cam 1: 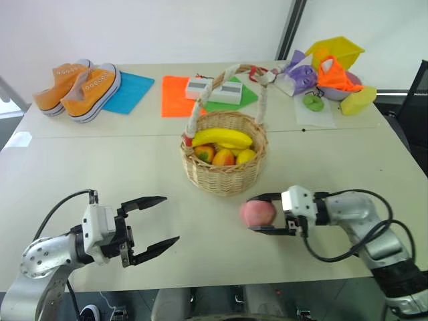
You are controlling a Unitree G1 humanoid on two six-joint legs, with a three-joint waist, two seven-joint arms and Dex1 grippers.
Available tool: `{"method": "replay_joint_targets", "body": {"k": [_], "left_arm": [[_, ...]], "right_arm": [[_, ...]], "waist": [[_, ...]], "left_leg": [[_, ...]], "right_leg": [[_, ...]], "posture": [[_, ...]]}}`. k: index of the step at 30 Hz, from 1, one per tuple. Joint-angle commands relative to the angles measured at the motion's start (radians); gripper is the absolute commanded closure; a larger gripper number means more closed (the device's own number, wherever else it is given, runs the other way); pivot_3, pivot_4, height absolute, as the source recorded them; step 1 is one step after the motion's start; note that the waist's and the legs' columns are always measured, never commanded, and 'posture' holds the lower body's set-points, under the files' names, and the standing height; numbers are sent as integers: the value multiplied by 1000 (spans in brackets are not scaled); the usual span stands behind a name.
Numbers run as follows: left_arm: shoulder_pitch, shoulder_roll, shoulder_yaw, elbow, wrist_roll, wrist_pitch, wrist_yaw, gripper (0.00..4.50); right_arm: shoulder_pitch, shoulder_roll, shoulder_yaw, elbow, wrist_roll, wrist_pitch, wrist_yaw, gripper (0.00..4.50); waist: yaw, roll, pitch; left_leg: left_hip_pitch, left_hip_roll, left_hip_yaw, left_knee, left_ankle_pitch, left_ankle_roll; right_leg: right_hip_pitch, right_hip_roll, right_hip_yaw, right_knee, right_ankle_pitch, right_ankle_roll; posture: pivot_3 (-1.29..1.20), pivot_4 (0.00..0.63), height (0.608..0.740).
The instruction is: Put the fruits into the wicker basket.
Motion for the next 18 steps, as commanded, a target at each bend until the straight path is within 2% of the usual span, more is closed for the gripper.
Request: {"method": "replay_joint_targets", "body": {"k": [1, 4, 6, 11, 13, 16, 17, 18], "left_arm": [[-32, -10, 25, -4, -66, 18, 38, 0], [-56, -15, 34, 17, -89, 30, 58, 0], [-69, -17, 37, 29, -92, 29, 71, 0], [-129, -54, 47, 70, -63, 16, 164, 0], [-137, -62, 36, 67, -50, 11, 184, 0], [-137, -69, 19, 55, -36, 13, 202, 0], [-137, -70, 17, 47, -36, 16, 208, 0], [-139, -69, 16, 40, -38, 20, 213, 0]], "right_arm": [[-83, -9, -137, -121, 239, 168, -42, 1872], [-234, 55, -191, -127, 361, 263, -157, 1872], [-345, 136, -195, -99, 373, 287, -261, 1872], [-475, 244, 19, 71, -45, 57, -349, 1872], [-511, 297, 39, 128, -57, 56, -361, 1872], [-528, 319, 78, 199, -120, 5, -334, 1872], [-532, 325, 77, 222, -137, -2, -344, 827], [-536, 329, 74, 239, -155, -14, -358, 431]], "waist": [[-7, 0, 0], [-25, 0, 0], [-30, 0, 0], [-21, -1, -1], [-23, -1, -1], [-24, -1, -1], [-24, -1, -1], [-24, -1, -1]], "left_leg": [[1, 1, 0, 0, 0, 0], [2, 1, 1, -1, 0, 0], [3, 2, 1, -1, 0, 0], [2, 1, 1, -1, 0, 0], [1, 0, 1, -1, 0, 0], [0, 0, 2, -1, 0, 0], [0, 0, 2, -1, 0, 0], [0, 0, 2, -1, 0, 0]], "right_leg": [[0, 0, 0, 0, 0, 0], [0, 0, 0, 1, 0, 0], [0, 0, 0, 1, 1, 0], [0, 1, -1, 1, 1, 1], [-1, 0, -1, 1, 2, 2], [-2, -1, -1, 1, 3, 3], [-2, 0, -1, 1, 3, 3], [-2, 0, -1, 1, 3, 3]], "posture": [[0, 150, 740], [0, 150, 740], [0, 150, 740], [0, 150, 740], [0, 150, 740], [0, 150, 740], [0, 150, 740], [0, 150, 740]]}}
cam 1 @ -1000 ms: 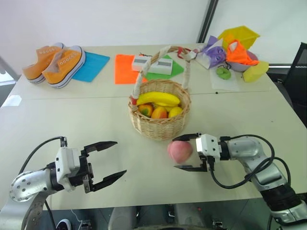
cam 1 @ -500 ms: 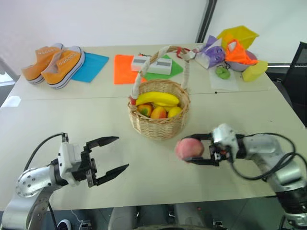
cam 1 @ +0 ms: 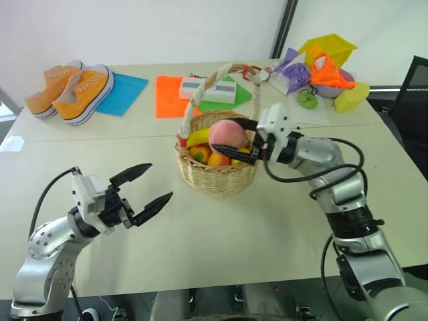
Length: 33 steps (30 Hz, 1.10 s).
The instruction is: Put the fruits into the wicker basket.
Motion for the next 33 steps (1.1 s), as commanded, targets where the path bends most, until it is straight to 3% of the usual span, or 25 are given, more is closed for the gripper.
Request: {"method": "replay_joint_targets", "body": {"k": [1, 8, 14, 22, 29, 33], "left_arm": [[-2, 1, 3, -45, -1, -4, 21, 0], [22, -4, 4, -67, 4, -9, 48, 0], [-10, -17, -14, -53, 14, -16, 75, 0], [-72, -16, -27, -18, 28, -19, 75, 0], [-68, -21, -34, -32, 36, -18, 85, 0], [-52, -23, -34, -47, 41, -21, 97, 0]], "right_arm": [[-29, 5, -23, 26, -44, -49, -16, 19], [67, -69, -233, -149, 251, 129, 73, 19], [143, -166, -272, -81, 144, 102, 28, 19], [11, -1, -248, 135, -3, -3, -187, 19], [-111, 121, -246, 321, -14, -58, -230, 19], [-140, 124, -259, 384, -30, -77, -247, 1263]], "waist": [[-1, 0, 0], [2, 0, 0], [-6, 1, 0], [-4, 2, 1], [-2, 2, 1], [-1, 2, 1]], "left_leg": [[0, 0, 0, 0, 0, 0], [0, 0, 0, -1, 0, 0], [1, 1, 0, -1, 0, 0], [1, 1, 1, -1, 0, 0], [1, 1, 1, -1, 0, 0], [1, 1, 1, -1, 0, 0]], "right_leg": [[0, 0, 0, 0, 0, 0], [0, 0, 0, 0, 0, 0], [1, -1, 0, -1, -2, -4], [-1, 0, 0, 1, 0, -1], [-1, 0, 0, 1, 0, 0], [-1, 0, 0, 1, 0, 0]], "posture": [[0, 150, 740], [0, 150, 740], [0, 150, 740], [0, 150, 740], [0, 150, 740], [0, 150, 740]]}}
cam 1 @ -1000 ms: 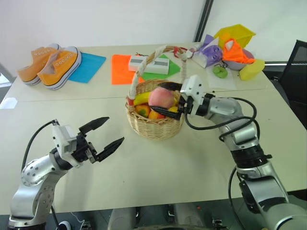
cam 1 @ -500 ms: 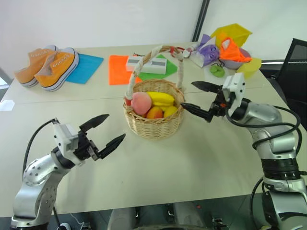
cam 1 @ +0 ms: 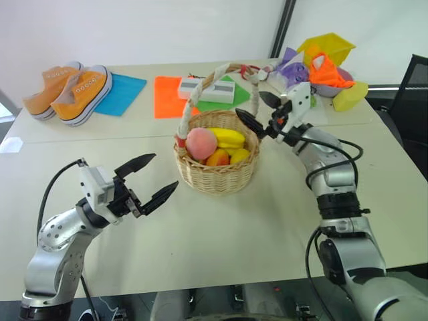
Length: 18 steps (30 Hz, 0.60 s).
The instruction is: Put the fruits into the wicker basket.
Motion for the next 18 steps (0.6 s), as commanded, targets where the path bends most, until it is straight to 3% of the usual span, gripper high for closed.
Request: {"method": "replay_joint_targets", "body": {"k": [1, 6, 13, 18], "left_arm": [[7, -2, 10, -42, 6, -19, 11, 0], [-1, -7, -1, -26, 15, -28, 10, 0], [-63, -25, -24, 22, 10, -28, -7, 0], [-149, -48, -69, 63, -1, -11, -16, 0]], "right_arm": [[-38, -8, -34, 8, 5, -21, -10, 1835], [14, -81, -78, -42, 18, 5, 2, 4367], [131, -223, -267, -130, 34, 20, -126, 4465], [261, -320, -396, -115, -39, -37, -277, 4465]], "waist": [[0, 0, 0], [2, 0, 0], [10, 1, 1], [5, 1, 0]], "left_leg": [[0, 0, 0, 0, 0, 0], [0, 0, 0, 0, 0, 0], [-2, -1, 0, 0, 0, 0], [-2, -1, 0, 0, 0, 0]], "right_leg": [[0, 0, 0, 0, 0, 0], [0, 0, 0, 0, 0, 0], [-1, -1, 0, -2, 0, 0], [-1, 0, 0, -1, 0, 0]], "posture": [[0, 150, 740], [0, 150, 740], [0, 150, 740], [0, 150, 740]]}}
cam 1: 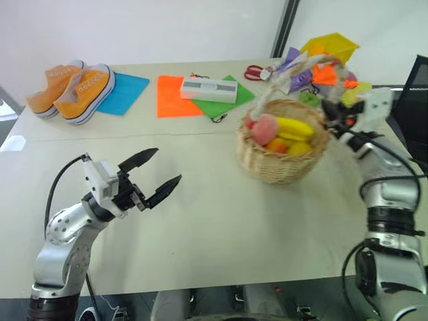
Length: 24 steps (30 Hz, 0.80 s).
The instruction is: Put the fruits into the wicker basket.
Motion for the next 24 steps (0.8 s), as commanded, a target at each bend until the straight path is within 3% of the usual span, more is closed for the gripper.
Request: {"method": "replay_joint_targets", "body": {"k": [1, 13, 14, 21, 24], "left_arm": [[-45, -11, -38, 4, -13, 0, -25, 0], [-121, -8, -91, 105, 18, -13, -111, 0], [-123, -10, -92, 108, 20, -15, -113, 0], [-116, -17, -97, 112, 30, -18, -113, 0], [-112, -16, -90, 119, 40, -12, -92, 0]], "right_arm": [[61, -46, -107, -46, -32, -46, -102, 4465], [205, -46, -170, -127, -69, -65, -258, 4465], [216, -38, -174, -137, -68, -72, -268, 3377], [318, 84, -195, -326, -116, -191, -399, 36], [382, 140, -142, -458, -164, -239, -414, 36]], "waist": [[-1, 0, 0], [0, 2, -1], [1, 2, -1], [-6, 2, -1], [-4, 2, -1]], "left_leg": [[0, 0, 0, 0, 0, 0], [4, 1, 3, 0, 0, 0], [4, 1, 3, 0, 0, 0], [4, 2, 3, 0, 0, 0], [4, 3, 3, 0, 0, 0]], "right_leg": [[0, 0, 0, 0, 0, 0], [2, 4, 3, 1, 0, 1], [3, 4, 3, 1, 0, 1], [2, 5, 3, 1, 0, 1], [2, 6, 3, 2, 0, 1]], "posture": [[0, 150, 740], [0, 150, 740], [0, 150, 740], [0, 150, 740], [0, 150, 740]]}}
